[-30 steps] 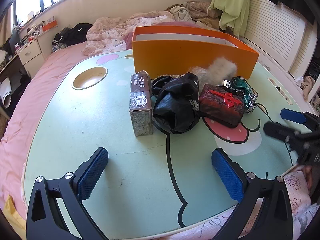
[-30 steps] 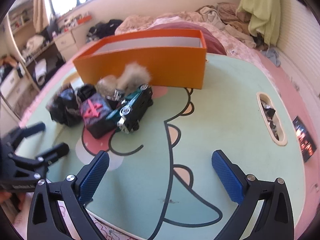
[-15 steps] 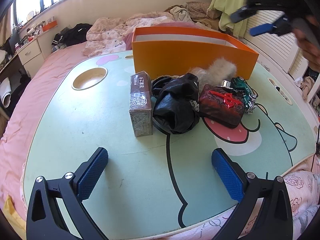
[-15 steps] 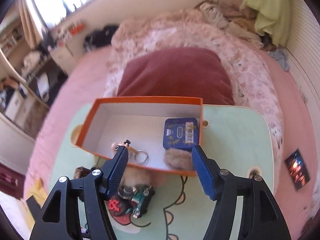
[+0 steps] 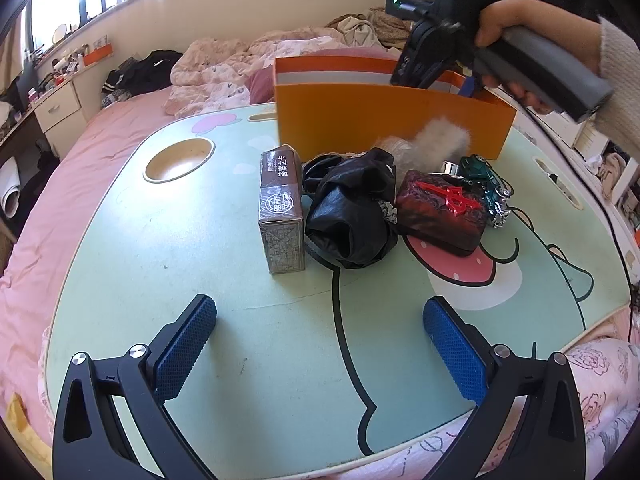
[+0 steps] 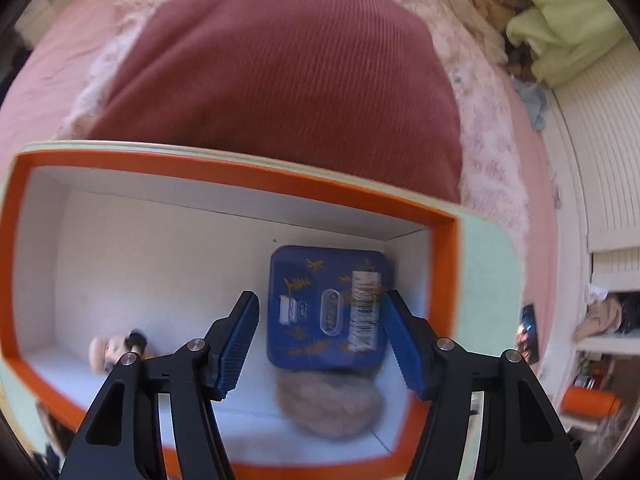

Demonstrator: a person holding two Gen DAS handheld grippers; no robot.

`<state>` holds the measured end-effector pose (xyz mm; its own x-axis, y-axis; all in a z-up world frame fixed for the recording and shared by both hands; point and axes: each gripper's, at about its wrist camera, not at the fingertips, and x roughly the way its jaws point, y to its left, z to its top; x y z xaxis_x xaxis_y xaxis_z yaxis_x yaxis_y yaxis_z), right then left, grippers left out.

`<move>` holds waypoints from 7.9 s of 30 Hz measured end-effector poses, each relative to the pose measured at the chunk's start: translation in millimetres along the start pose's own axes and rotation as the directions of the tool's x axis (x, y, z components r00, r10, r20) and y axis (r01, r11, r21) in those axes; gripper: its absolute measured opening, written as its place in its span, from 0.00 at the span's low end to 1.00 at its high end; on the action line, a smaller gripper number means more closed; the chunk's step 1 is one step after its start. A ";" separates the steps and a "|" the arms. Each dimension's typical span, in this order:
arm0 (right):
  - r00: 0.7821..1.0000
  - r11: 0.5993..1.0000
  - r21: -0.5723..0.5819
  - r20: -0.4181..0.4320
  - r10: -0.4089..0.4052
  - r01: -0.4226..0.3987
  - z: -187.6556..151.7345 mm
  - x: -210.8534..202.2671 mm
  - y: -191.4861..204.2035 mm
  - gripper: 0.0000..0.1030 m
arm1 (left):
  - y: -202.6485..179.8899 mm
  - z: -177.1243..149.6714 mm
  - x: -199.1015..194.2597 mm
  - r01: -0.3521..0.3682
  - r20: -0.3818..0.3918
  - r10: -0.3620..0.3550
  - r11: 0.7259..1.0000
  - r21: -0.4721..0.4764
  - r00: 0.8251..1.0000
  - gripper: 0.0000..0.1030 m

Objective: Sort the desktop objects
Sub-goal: 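Reach right tool into orange box toward blue tin, then grasp blue tin with right tool, lift out and set beside green car, then reach left tool into orange box toward cartoon figurine keychain, then grasp figurine keychain with left tool, lift out and set by box, then reach right tool into orange box toward brown fluffy pompom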

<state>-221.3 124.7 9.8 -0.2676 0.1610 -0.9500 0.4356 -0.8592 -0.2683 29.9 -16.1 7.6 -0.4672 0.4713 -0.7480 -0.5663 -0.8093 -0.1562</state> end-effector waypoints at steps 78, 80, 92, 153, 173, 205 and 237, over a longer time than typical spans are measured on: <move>0.864 0.957 -0.117 0.411 0.291 -0.267 -261.6 -45.1 1.4 1.00 | 4.5 -2.7 6.7 0.028 -0.009 -0.028 0.999 0.023 1.000 1.00; 0.863 0.957 -0.117 0.412 0.291 -0.267 -261.7 -45.3 2.0 1.00 | 4.6 -2.7 6.8 0.028 -0.009 -0.028 0.999 0.023 1.000 1.00; 0.860 0.955 -0.124 0.415 0.297 -0.270 -265.1 -45.7 5.4 1.00 | -7.1 74.0 -44.1 0.101 0.121 -0.102 0.995 0.016 0.987 0.89; 0.844 0.946 -0.156 0.427 0.325 -0.286 -267.6 -48.2 4.9 1.00 | -37.8 199.8 33.8 0.225 -0.323 -0.213 0.974 -0.001 0.922 0.42; 0.841 0.943 -0.165 0.427 0.331 -0.288 -267.5 -48.2 4.2 1.00 | -5.0 98.9 -42.7 0.174 0.074 -0.172 0.984 -0.033 0.982 0.70; 0.832 0.936 -0.168 0.430 0.352 -0.309 -268.7 -45.4 0.8 1.00 | 12.0 6.9 56.7 -0.051 -0.006 0.051 0.997 -0.061 0.999 1.00; 0.968 0.979 -0.089 0.158 0.195 -0.183 -65.8 -40.2 -19.4 0.31 | 14.3 7.3 19.1 -0.092 0.024 0.095 0.988 -0.121 0.995 1.00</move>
<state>-162.4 166.9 42.7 -0.3096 -0.0881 -0.9468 0.5516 -0.8277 -0.1034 7.9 -16.1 -4.2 -0.5350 0.4003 -0.7440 -0.4350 -0.8855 -0.1636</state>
